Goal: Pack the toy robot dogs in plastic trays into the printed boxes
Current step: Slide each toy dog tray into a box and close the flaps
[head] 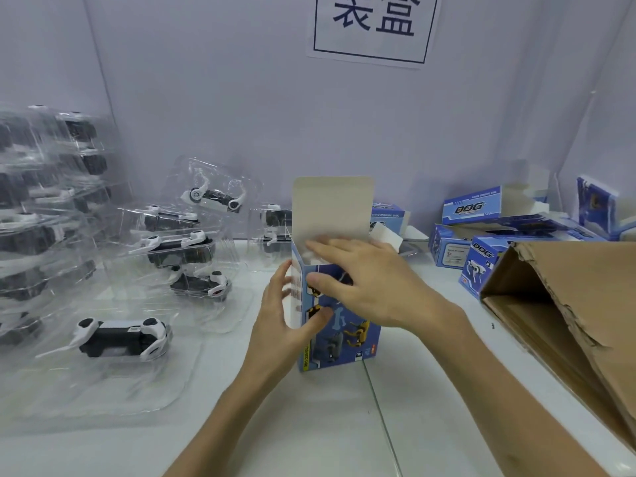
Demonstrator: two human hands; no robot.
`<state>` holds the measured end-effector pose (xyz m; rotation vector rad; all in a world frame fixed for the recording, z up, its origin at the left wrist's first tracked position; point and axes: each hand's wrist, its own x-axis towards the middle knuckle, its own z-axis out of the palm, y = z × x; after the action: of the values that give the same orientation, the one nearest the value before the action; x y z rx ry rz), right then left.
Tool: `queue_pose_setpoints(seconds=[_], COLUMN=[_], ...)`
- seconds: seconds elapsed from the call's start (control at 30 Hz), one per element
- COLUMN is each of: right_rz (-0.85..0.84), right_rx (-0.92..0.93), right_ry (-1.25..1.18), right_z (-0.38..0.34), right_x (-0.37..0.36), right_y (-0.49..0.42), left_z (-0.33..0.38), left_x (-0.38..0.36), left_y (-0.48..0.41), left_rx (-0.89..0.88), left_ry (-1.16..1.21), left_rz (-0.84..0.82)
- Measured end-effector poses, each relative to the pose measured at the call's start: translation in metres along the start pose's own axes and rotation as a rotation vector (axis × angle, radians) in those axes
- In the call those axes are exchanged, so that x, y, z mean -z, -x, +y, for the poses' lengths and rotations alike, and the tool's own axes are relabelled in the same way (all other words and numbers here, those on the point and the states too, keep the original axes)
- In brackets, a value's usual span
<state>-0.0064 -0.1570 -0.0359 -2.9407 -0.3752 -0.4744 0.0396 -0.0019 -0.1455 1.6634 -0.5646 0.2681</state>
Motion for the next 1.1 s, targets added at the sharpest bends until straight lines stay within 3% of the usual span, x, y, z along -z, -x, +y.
queue_pose_setpoints(seconds=[0.17,0.3,0.43,0.63,0.7,0.8,0.9,0.97,1.1], right_rz=[-0.007,-0.061,-0.047,0.174,0.299,0.623,0.757,0.797,0.822], right_rx=[0.034,0.029,0.022,-0.061,-0.079,-0.175,-0.385,-0.364,-0.224], right_ry=[0.001,0.030,0.048,-0.217,-0.210,-0.134,-0.517,-0.793,-0.796], right_z=[0.007,0.007,0.005,0.014,0.016,0.025,0.033,0.030,0.025], right_x=[0.005,0.010,0.011,0.011,0.009,0.003,-0.004,-0.012,-0.024], right_y=[0.001,-0.001,0.002,0.002,0.001,0.003,0.005,0.006,0.009], left_z=[0.014,0.029,0.036,0.041,0.043,0.043,0.043,0.043,0.041], left_x=[0.004,0.010,0.012,0.008,0.004,-0.002,-0.005,-0.008,-0.009], left_y=[-0.001,-0.013,-0.024,-0.040,-0.044,-0.045,-0.043,-0.043,-0.043], left_rx=[-0.340,-0.528,-0.564,-0.559,-0.555,-0.544,-0.525,-0.517,-0.483], left_ry=[-0.280,-0.405,-0.383,-0.353,-0.365,-0.336,-0.295,-0.277,-0.225], left_rz=[0.187,0.106,0.008,0.003,0.039,0.112,0.156,0.168,0.196])
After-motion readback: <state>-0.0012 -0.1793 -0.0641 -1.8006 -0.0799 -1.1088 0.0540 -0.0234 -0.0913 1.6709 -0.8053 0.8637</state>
